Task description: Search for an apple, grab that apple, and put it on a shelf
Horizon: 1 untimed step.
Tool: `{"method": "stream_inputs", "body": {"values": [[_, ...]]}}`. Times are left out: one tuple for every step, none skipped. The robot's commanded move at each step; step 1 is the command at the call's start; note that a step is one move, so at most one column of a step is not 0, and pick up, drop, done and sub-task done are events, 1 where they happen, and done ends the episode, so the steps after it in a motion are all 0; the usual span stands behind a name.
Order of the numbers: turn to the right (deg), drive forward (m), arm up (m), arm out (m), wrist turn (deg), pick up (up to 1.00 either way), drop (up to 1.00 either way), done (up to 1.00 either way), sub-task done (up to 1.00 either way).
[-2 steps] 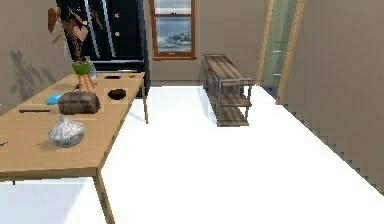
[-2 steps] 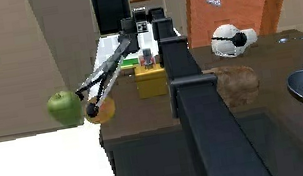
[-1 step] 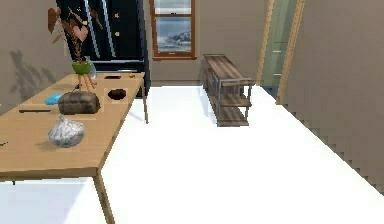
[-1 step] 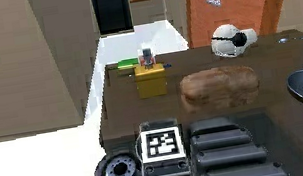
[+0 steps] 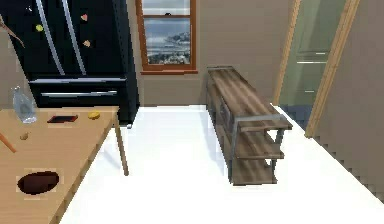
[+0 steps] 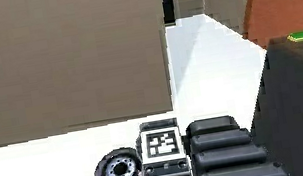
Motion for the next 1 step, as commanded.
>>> {"method": "stream_inputs", "body": {"values": [[0.0,1.0,0.0,0.0,0.0,0.0,0.0,0.0,0.0]]}}
